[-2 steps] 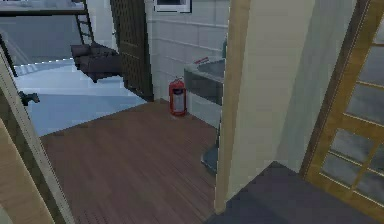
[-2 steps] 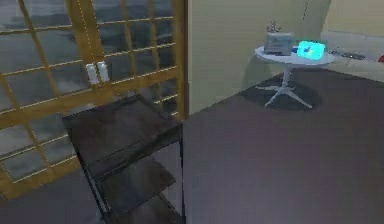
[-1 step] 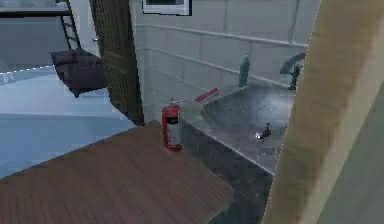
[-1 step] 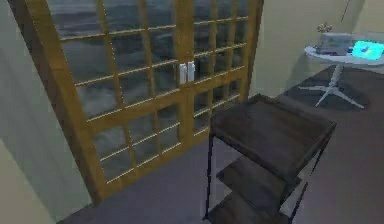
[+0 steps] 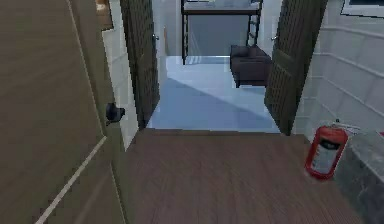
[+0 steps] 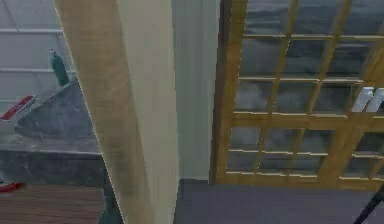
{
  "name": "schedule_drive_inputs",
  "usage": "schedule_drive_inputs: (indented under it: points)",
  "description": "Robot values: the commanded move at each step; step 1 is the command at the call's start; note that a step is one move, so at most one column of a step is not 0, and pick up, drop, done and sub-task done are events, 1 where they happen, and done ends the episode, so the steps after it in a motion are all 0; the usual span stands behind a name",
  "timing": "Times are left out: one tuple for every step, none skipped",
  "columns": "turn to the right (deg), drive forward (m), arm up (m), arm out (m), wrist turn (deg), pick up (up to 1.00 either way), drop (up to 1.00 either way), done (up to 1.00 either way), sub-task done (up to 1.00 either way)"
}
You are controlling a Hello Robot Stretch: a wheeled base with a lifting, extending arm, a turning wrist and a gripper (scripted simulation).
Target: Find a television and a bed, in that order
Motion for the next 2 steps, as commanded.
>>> schedule_drive_inputs:
  points:
    - [0.0, 1.00, 0.00, 0.00, 0.0, 0.00, 0.00, 0.00, 0.00]
    - [-6.0, 0.00, 0.00, 0.00, 0.0, 0.00, 0.00, 0.00, 0.00]
